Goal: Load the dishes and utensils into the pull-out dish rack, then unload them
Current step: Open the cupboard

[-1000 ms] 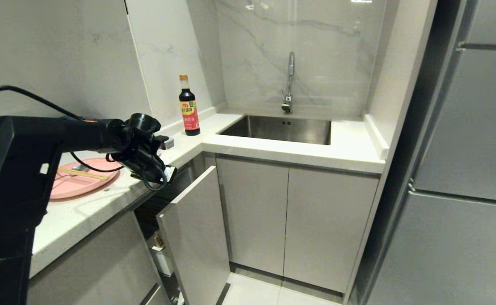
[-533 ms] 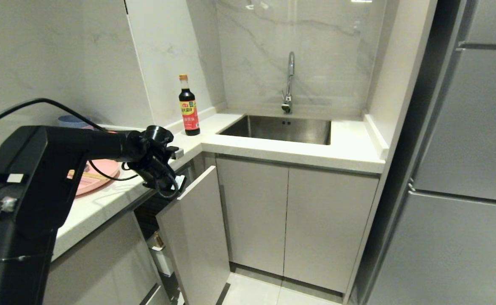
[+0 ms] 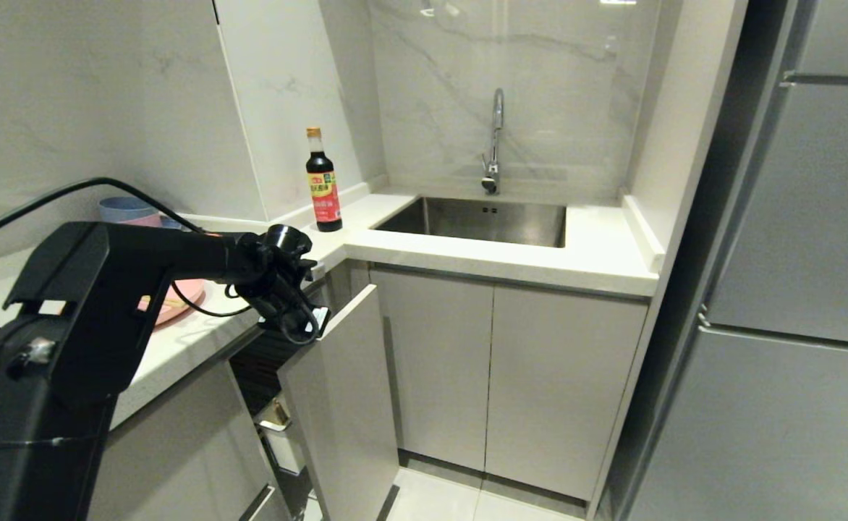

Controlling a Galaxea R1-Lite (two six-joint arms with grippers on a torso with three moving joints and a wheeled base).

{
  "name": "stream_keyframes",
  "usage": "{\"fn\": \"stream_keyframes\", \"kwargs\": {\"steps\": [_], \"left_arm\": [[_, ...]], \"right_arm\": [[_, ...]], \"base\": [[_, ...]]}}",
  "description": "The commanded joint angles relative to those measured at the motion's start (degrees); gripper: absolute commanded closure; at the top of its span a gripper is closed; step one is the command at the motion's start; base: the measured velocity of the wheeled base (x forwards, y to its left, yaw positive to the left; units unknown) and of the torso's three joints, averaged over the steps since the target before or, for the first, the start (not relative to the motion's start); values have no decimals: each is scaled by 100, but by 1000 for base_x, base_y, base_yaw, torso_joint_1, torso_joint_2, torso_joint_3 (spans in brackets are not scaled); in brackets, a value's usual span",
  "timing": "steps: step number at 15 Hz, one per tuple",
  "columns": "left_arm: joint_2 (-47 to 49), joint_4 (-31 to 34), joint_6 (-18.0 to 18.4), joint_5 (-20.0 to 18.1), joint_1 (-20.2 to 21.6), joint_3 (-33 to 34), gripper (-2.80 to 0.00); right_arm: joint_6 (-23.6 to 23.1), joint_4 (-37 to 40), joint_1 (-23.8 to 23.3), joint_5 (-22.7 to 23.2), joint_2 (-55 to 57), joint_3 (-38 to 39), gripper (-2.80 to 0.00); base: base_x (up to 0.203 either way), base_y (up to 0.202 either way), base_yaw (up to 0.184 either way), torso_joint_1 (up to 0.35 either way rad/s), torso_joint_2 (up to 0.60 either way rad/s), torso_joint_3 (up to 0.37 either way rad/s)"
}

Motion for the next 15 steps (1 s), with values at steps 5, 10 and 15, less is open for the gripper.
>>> {"fn": "stream_keyframes", "kwargs": {"steps": [5,10,15], "left_arm": [[-2,37,-148,-28,-293,-3,0],[-65,69,-369,-54,-736,12,0],[-74,71,-540,-43,-1146,14,0]], "right_arm": [[0,0,4,2,-2,0,0],[0,0,4,2,3,-3,0],[0,0,0,2,2,0,0]], "base": [[0,0,0,0,0,0],[0,0,0,0,0,0],[0,0,0,0,0,0]]}}
